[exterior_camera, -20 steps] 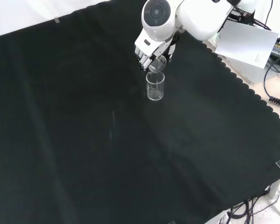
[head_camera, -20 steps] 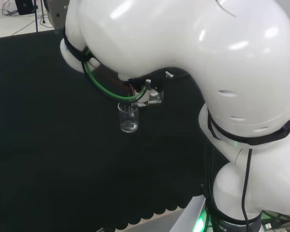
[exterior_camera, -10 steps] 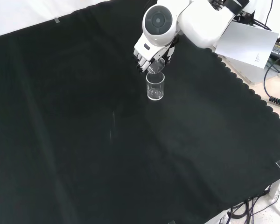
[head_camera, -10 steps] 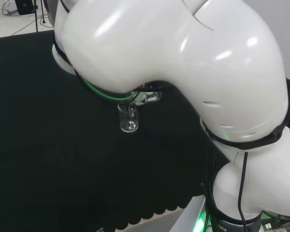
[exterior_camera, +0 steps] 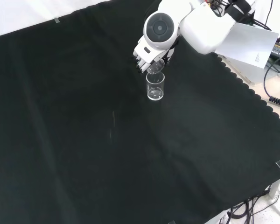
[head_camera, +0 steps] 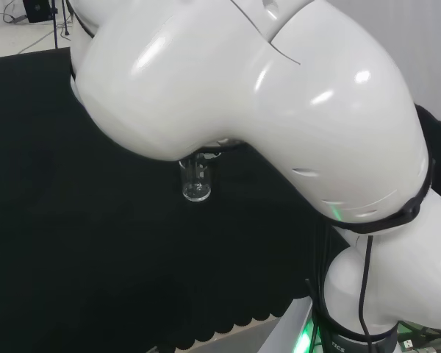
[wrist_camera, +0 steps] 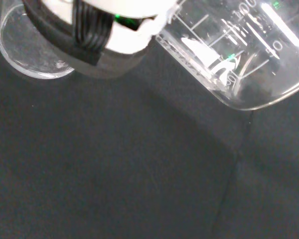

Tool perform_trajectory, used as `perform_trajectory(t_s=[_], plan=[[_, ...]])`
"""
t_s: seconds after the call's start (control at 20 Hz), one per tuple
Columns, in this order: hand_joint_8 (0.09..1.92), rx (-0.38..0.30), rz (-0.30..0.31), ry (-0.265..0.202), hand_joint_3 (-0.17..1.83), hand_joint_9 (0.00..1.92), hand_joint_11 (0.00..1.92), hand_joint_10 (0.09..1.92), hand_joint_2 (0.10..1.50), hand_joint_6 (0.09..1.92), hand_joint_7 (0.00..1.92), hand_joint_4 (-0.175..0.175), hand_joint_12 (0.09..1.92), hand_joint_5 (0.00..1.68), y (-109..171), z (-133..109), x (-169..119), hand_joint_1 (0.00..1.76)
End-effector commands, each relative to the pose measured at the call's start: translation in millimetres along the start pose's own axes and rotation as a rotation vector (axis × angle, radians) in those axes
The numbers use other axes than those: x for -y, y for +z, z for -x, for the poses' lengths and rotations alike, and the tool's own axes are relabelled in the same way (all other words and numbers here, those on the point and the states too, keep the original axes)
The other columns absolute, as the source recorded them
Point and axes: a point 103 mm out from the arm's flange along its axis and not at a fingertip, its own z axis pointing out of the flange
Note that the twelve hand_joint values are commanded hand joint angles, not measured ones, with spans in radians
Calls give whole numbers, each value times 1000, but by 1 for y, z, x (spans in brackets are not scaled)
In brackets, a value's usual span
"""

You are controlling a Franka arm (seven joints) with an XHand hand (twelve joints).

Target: Pour the water from the handheld beaker into the one on the table.

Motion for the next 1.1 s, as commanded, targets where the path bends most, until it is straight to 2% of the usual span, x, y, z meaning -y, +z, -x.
perform_trajectory(t_s=[0.05, 0.6, 1.1], plan=[[463, 31, -7, 7, -175, 1638, 1191, 87, 995, 260, 1380, -175, 689, 1345, -2, -4, 1, 1538], [466, 92, -42, 9, -175, 1637, 1191, 87, 995, 263, 1378, -175, 692, 1344, -12, -13, 1, 1538], [469, 109, -80, 18, -175, 1635, 1192, 87, 995, 269, 1377, -175, 693, 1342, -9, -12, -1, 1538]])
